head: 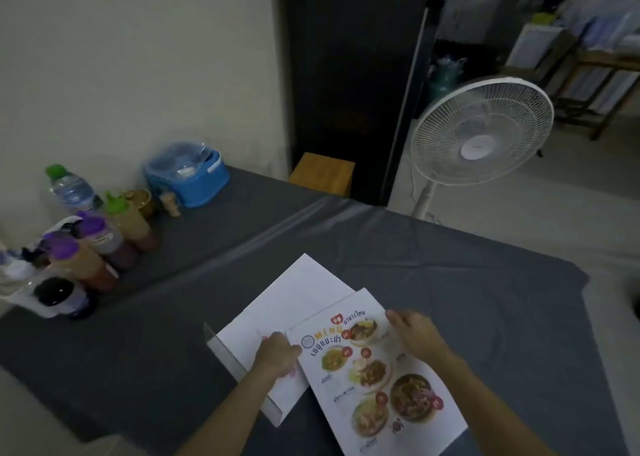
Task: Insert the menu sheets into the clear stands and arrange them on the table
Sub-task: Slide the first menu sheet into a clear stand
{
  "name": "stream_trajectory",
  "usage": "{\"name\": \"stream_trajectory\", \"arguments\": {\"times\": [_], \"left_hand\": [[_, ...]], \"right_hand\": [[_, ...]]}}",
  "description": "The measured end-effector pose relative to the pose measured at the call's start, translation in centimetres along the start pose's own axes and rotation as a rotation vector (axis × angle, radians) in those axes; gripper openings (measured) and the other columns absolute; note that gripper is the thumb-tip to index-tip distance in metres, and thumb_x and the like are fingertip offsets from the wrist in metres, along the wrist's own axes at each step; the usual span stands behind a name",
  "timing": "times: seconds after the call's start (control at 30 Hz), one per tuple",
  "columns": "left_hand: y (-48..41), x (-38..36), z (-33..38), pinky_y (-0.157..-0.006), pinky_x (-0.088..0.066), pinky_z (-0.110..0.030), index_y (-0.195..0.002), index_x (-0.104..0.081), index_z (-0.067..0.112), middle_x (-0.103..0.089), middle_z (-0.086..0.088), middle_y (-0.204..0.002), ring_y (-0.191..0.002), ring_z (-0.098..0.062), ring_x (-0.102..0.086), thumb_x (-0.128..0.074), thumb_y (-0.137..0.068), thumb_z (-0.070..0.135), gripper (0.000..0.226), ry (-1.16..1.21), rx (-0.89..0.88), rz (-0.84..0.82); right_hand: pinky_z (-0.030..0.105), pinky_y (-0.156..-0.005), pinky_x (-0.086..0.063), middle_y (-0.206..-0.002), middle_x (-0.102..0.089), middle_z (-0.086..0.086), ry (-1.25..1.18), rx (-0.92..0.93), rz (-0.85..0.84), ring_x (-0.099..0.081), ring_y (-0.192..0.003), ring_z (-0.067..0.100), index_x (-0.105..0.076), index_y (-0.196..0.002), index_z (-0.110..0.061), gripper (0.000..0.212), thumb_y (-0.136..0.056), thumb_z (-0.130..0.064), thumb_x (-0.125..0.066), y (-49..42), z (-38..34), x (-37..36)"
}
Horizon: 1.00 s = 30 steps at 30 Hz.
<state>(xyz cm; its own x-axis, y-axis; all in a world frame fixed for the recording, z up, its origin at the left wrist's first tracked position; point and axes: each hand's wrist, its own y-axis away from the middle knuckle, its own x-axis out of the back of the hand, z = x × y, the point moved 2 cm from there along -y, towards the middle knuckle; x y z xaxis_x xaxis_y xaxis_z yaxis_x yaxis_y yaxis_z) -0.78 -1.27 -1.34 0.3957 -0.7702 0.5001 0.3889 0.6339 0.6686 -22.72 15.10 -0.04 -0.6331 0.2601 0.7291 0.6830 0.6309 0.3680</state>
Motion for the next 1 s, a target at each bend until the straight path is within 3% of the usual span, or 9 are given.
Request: {"name": "stream_trajectory", "arguments": {"times": [0.1,0.23,0.4,0.47,0.53,0.67,0.73,0.87,1.0], "left_hand": [[0.1,-1.0,-0.2,-0.067,-0.06,-0.035,-0.076,-0.061,0.005,-0.067,-0.012,-0.077,-0.068,-0.025,-0.064,-0.058,-0.082,0.011,0.009,0.164,0.077,-0.007],[0.5,-2.0,-0.6,-0.052,-0.058,-0.026,-0.101,-0.068,-0.001,-0.072,-0.015,-0.089,-0.068,-0.022,-0.069,-0.059,-0.085,0.007,0.019,0.328,0.148,-0.037],[1.1,-2.7,-0.8,-0.055,-0.058,-0.029,-0.094,-0.066,0.002,-0.074,-0.018,-0.099,-0.078,-0.024,-0.071,-0.06,-0.088,0.001,0.009,0.523,0.158,-0.112],[1.2,-2.9,-0.8,-0.058,-0.059,-0.031,-0.089,-0.066,0.003,-0.074,-0.017,-0.095,-0.08,-0.026,-0.071,-0.06,-0.088,-0.001,0.007,0.579,0.155,-0.135],[1.3,-3.1,-0.8,-0.055,-0.059,-0.03,-0.084,-0.065,0.004,-0.074,-0.014,-0.087,-0.077,-0.025,-0.071,-0.059,-0.088,-0.005,0.011,0.619,0.154,-0.151],[1.3,-3.1,-0.7,-0.049,-0.06,-0.03,-0.08,-0.062,0.002,-0.072,-0.013,-0.08,-0.071,-0.024,-0.07,-0.057,-0.087,-0.011,0.016,0.65,0.149,-0.155],[1.1,-3.0,-0.8,-0.054,-0.061,-0.034,-0.082,-0.062,0.001,-0.072,-0.014,-0.082,-0.073,-0.026,-0.07,-0.058,-0.087,-0.011,0.014,0.652,0.154,-0.16],[1.4,-2.9,-0.3,-0.059,-0.062,-0.033,-0.083,-0.062,0.004,-0.072,-0.011,-0.084,-0.075,-0.023,-0.071,-0.057,-0.088,-0.009,0.015,0.605,0.096,-0.175],[1.9,-2.3,1.6,-0.057,-0.061,-0.028,-0.088,-0.062,0.008,-0.072,-0.01,-0.093,-0.078,-0.02,-0.07,-0.055,-0.09,-0.006,0.016,0.513,0.016,-0.177]], "right_hand": [[0.044,-0.082,-0.052,-0.103,-0.069,0.023,-0.062,-0.032,-0.012,-0.065,-0.095,0.034,-0.063,-0.101,0.009,0.059,-0.094,-0.046,-0.043,-0.5,0.9,0.1],[0.045,-0.083,-0.052,-0.106,-0.067,0.028,-0.111,-0.071,-0.051,-0.065,-0.087,0.034,-0.06,-0.098,0.015,0.054,-0.094,-0.037,-0.047,-0.8,1.2,0.0],[0.034,-0.066,-0.045,-0.092,-0.069,0.022,-0.155,-0.151,-0.077,-0.061,-0.075,0.025,-0.062,-0.095,0.014,0.045,-0.091,-0.03,-0.053,-1.5,2.0,-0.7],[0.038,-0.063,-0.05,-0.076,-0.063,0.01,-0.13,-0.169,-0.094,-0.058,-0.068,0.02,-0.059,-0.079,0.009,0.037,-0.087,-0.027,-0.057,-1.6,2.2,-1.1],[0.033,-0.057,-0.046,-0.068,-0.055,0.004,-0.095,-0.173,-0.112,-0.053,-0.06,0.017,-0.049,-0.067,-0.005,0.026,-0.085,-0.02,-0.059,-1.6,2.1,-1.2],[0.024,-0.055,-0.041,-0.064,-0.053,-0.001,-0.078,-0.176,-0.104,-0.052,-0.059,0.013,-0.053,-0.064,-0.007,0.025,-0.086,-0.015,-0.06,-1.7,1.9,-1.1],[0.021,-0.05,-0.038,-0.06,-0.049,-0.004,-0.068,-0.166,-0.088,-0.049,-0.055,0.009,-0.043,-0.056,-0.016,0.035,-0.086,-0.013,-0.06,-1.6,1.7,-0.9],[0.026,-0.056,-0.041,-0.063,-0.053,0.0,-0.05,-0.179,-0.084,-0.052,-0.059,0.015,-0.041,-0.057,-0.012,0.035,-0.085,-0.016,-0.061,-1.5,1.8,-0.4],[0.029,-0.064,-0.042,-0.075,-0.055,0.007,-0.022,-0.171,-0.042,-0.053,-0.069,0.021,-0.048,-0.072,-0.007,0.024,-0.086,-0.02,-0.061,-0.8,1.5,1.3]]}}
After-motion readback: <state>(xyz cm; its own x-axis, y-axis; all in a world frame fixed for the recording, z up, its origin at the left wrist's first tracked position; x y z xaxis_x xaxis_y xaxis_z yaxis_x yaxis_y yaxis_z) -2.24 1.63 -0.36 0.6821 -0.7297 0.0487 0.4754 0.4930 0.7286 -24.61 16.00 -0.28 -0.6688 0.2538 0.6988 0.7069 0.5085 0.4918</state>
